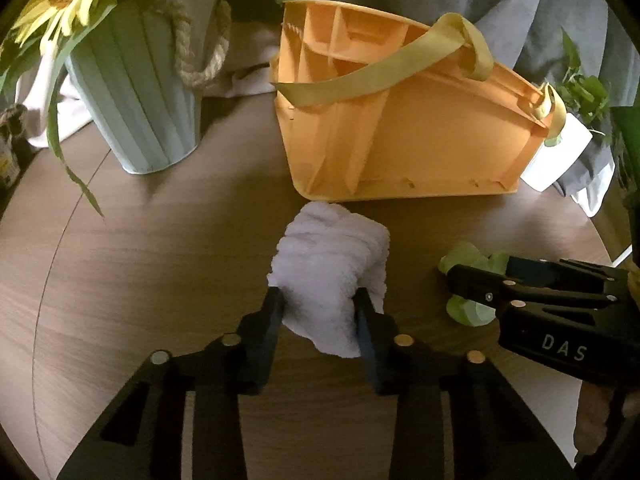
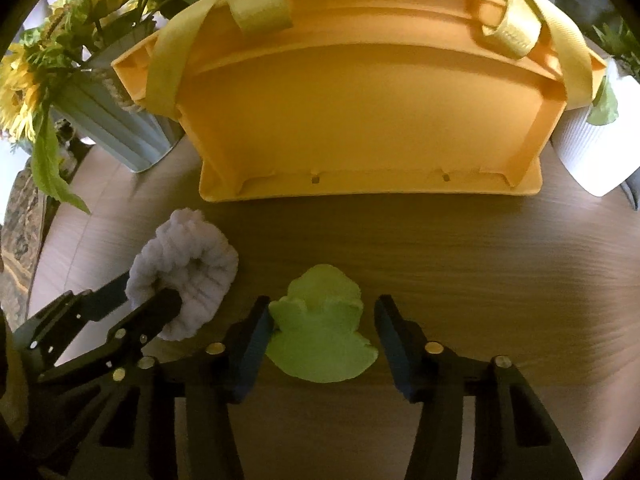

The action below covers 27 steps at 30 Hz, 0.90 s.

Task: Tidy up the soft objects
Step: 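Grasp the lavender scrunchie with the left tool while the right tool grasps the green frog sponge, then lift the scrunchie and frog sponge and carry both over the crate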

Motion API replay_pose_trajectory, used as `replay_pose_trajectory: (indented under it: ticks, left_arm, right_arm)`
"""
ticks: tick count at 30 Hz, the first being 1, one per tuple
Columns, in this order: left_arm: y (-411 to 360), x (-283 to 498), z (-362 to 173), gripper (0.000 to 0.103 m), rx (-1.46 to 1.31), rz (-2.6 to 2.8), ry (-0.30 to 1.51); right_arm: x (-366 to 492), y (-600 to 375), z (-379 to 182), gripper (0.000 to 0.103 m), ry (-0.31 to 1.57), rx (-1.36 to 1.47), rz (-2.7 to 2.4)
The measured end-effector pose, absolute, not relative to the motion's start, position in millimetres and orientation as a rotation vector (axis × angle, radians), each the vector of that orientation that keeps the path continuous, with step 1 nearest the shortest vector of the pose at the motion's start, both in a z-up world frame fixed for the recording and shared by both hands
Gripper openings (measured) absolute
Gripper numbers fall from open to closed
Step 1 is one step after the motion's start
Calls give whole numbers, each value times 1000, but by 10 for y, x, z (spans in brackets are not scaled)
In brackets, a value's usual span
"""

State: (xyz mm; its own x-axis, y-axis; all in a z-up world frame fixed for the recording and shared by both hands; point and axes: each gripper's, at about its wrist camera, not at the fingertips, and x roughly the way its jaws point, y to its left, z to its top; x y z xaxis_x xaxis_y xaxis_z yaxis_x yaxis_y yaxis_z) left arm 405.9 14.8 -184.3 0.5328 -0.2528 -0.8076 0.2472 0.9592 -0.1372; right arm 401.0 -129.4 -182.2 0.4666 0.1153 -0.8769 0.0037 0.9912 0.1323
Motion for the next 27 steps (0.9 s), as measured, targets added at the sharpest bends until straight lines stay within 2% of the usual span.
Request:
replay_pose_trajectory:
  ticks: [4,7,17,27]
  left_arm:
    - [148,4033,-1817,21,-6,-273,945]
    - [139,3997,-1780,18,-4,-258,938]
    - [188,3749,-1575,18,-1,-208,886]
    - [67,3405,-1115,17,66,-190,750]
  right_arm:
    - [3997,-1270,-1824,47,1075,113,68]
    - [3975,-1280,-1819,46,1072,125,70]
    - [3764,-1306,-1584,46,1015,129,96]
    - [3401,-1470,-1154,46,904,147,89]
